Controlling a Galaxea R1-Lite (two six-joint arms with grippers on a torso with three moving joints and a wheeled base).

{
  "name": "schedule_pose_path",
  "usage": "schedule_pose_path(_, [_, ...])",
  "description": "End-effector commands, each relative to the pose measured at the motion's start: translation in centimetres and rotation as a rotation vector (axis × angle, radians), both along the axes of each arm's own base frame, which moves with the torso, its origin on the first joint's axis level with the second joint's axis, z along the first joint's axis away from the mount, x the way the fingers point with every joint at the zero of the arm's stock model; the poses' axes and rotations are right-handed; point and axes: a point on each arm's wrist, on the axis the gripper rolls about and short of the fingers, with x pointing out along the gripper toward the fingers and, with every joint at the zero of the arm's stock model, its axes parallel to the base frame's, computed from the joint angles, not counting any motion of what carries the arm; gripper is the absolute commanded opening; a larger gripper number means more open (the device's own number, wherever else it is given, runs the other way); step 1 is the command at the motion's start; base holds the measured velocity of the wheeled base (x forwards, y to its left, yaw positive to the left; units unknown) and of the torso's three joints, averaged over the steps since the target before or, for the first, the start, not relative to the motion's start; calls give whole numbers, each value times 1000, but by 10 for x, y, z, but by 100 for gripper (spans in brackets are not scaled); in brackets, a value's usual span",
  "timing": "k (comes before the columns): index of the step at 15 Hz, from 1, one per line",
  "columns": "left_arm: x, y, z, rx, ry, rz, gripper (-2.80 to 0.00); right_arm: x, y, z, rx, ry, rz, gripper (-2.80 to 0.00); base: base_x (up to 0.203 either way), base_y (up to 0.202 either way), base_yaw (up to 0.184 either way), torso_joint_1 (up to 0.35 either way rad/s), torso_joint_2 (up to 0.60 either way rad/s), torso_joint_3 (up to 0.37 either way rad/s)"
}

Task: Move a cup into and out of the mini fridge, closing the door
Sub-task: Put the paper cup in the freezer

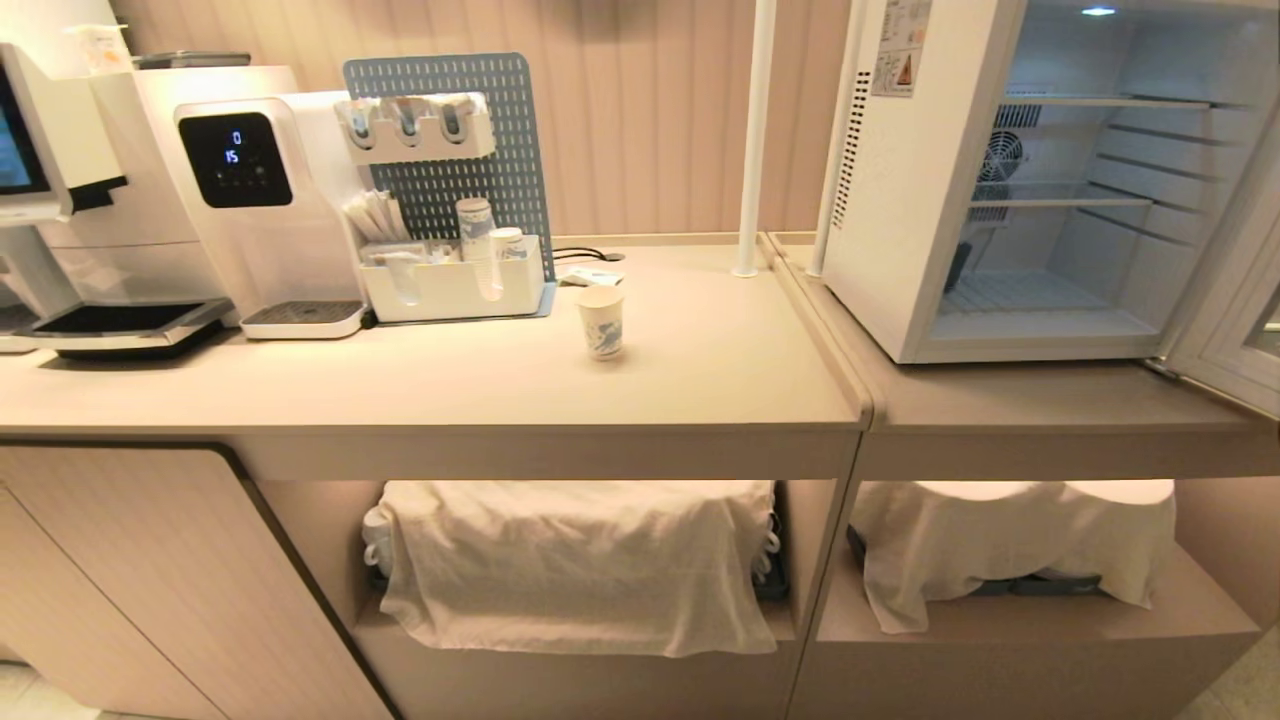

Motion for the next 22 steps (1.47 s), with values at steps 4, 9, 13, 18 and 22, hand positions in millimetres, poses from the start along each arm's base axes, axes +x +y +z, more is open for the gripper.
schedule_pose_path(4, [0,0,0,23,2,-3,-280,0,0,0,-1,-1,0,-280,0,193,0,1,2,1])
schedule_pose_path(9, [0,0,0,23,4,-3,-280,0,0,0,-1,-1,0,-280,0,193,0,3,3,3])
schedule_pose_path(13, [0,0,0,23,4,-3,-280,0,0,0,-3,-1,1,-280,0,191,1,1,2,2])
schedule_pose_path(18, [0,0,0,23,2,-3,-280,0,0,0,-3,-1,1,-280,0,194,0,3,1,4])
schedule_pose_path(22, [0,0,0,22,3,-3,-280,0,0,0,-3,-1,1,-280,0,144,2,3,1,3])
